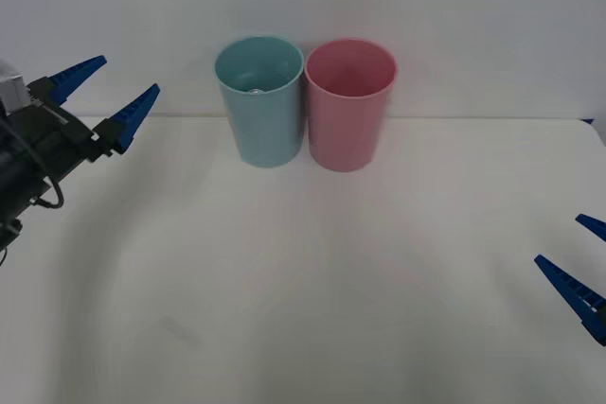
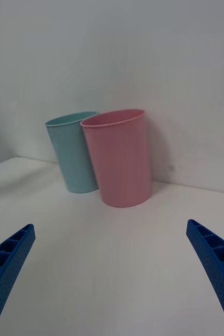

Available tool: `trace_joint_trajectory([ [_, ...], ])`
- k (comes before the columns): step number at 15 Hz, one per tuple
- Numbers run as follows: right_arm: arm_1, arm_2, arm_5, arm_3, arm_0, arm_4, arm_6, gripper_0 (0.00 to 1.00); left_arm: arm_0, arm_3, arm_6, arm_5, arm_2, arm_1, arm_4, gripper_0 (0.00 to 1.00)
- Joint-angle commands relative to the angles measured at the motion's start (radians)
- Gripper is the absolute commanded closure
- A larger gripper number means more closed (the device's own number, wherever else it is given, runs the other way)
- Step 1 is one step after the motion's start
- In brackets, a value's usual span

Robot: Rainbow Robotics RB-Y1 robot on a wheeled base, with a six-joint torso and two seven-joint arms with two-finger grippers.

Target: Grasp the object on the table and drop it into the matching bin: aluminum can to the light blue bin, PET bottle to the pink bin.

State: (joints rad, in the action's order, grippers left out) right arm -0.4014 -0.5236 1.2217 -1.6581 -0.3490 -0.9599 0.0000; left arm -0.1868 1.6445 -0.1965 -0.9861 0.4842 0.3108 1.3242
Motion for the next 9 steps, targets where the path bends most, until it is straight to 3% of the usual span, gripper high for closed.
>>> trace_joint_trajectory([
  [1,0.0,0.0,0.0,0.0,0.0,0.0,0.0,0.0,0.124,0.06,0.022,-0.062,0.065,0.048,-0.077,0.0],
  [5,0.0,0.0,0.0,0.0,0.0,0.0,0.0,0.0,0.27,0.103,0.114,-0.183,0.198,0.062,-0.158,0.0],
  [9,0.0,0.0,0.0,0.0,0.0,0.0,0.0,0.0,0.372,0.101,0.155,-0.315,0.326,0.065,-0.181,0.0],
])
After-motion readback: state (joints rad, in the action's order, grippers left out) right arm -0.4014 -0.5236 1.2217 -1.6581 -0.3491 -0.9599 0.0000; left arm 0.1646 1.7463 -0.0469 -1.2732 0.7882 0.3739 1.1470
